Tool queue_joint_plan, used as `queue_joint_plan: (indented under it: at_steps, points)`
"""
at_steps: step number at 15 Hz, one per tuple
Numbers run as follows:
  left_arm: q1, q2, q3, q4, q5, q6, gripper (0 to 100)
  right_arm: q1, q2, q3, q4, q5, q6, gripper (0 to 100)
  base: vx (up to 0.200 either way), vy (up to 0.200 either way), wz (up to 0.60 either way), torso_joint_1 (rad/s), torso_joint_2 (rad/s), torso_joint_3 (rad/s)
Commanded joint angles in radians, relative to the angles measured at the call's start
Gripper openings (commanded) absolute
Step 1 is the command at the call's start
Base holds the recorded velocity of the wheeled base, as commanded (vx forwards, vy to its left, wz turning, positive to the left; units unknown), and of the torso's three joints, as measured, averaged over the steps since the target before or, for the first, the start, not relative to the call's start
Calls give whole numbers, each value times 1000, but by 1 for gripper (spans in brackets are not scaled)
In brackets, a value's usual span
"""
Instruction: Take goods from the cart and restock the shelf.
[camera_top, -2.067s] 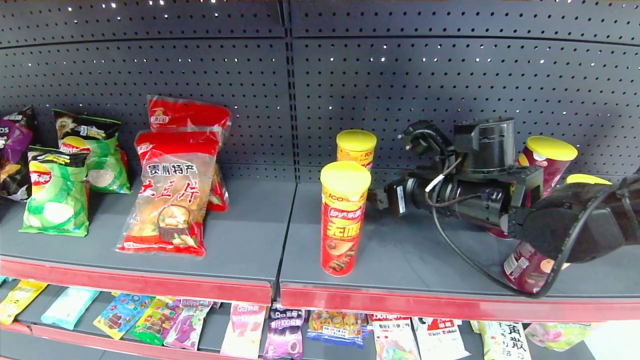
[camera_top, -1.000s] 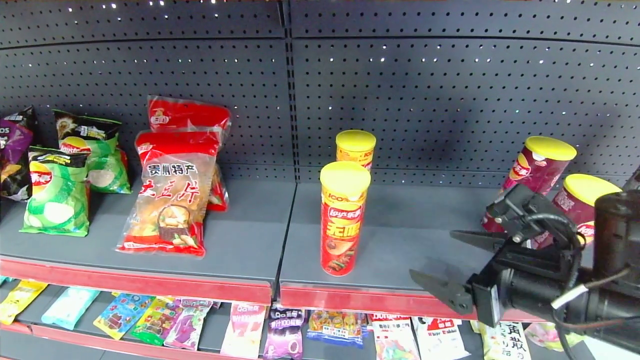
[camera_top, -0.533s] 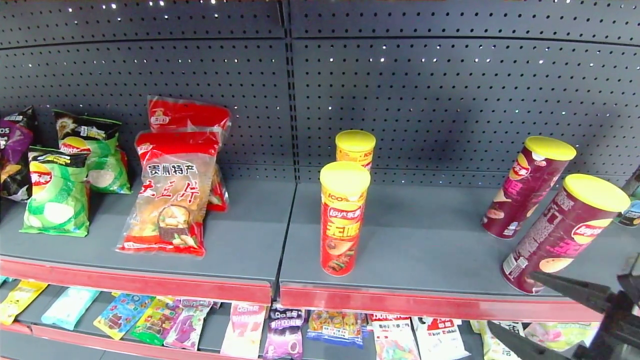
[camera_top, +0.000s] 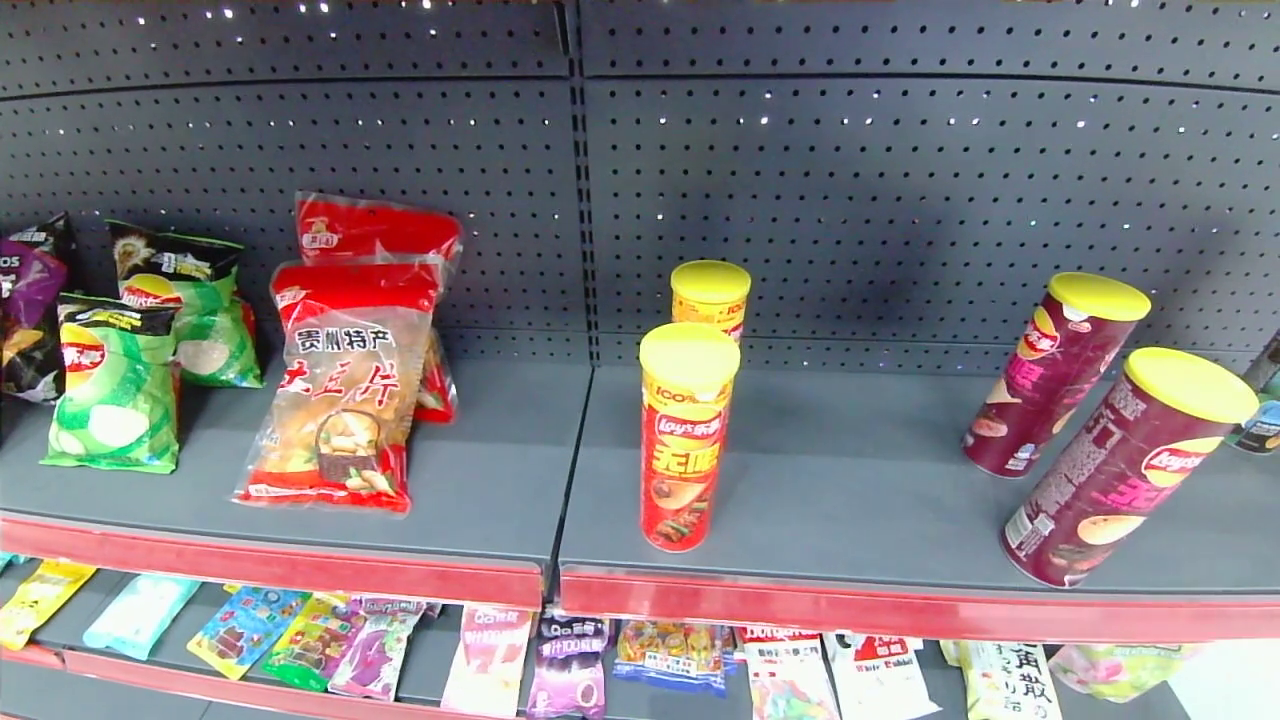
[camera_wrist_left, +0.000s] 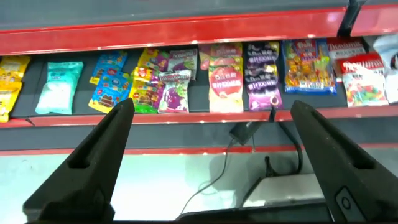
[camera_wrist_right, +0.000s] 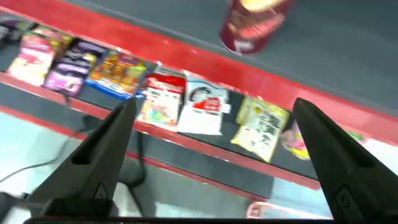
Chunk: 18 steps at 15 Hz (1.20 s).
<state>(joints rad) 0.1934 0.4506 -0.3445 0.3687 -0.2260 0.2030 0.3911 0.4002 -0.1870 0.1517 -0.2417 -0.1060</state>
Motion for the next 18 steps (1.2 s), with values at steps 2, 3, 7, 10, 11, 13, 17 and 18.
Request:
queue_joint_plan:
  at_steps: [2, 3, 7, 10, 11, 13, 17, 18]
  points:
    - [-5, 49, 1, -24, 0, 1, 100, -14, -113, 1, 8, -7, -17, 100, 0, 0, 0, 0, 0, 0]
    - [-6, 56, -1, -31, -1, 1, 100, -14, -115, 3, 8, -8, -23, 100, 0, 0, 0, 0, 0, 0]
    - [-28, 131, -1, -109, 0, 10, 100, -15, -129, 29, 8, -11, -83, 100, 0, 0, 0, 0, 0, 0]
    - [-28, 143, 2, -117, 0, 10, 100, -14, -138, 41, 8, -5, -89, 100, 0, 0, -400, 3, 2, 5]
    - [-29, 143, 4, -117, 0, 10, 100, -14, -144, 44, 8, -2, -89, 100, 0, 0, -600, 2, 2, -7]
    - [-34, 151, 4, -119, 0, 10, 100, -12, -150, 49, 8, -1, -87, 100, 0, 0, -600, 5, 2, 10]
    - [-35, 158, 2, -119, 0, 24, 100, -12, -207, 70, 6, 64, -81, 100, 0, 0, -150, 2, -1, -1]
    - [-38, 166, 1, -119, -3, 27, 100, -12, -219, 80, 5, 68, -81, 100, 0, 0, 0, 0, 0, 0]
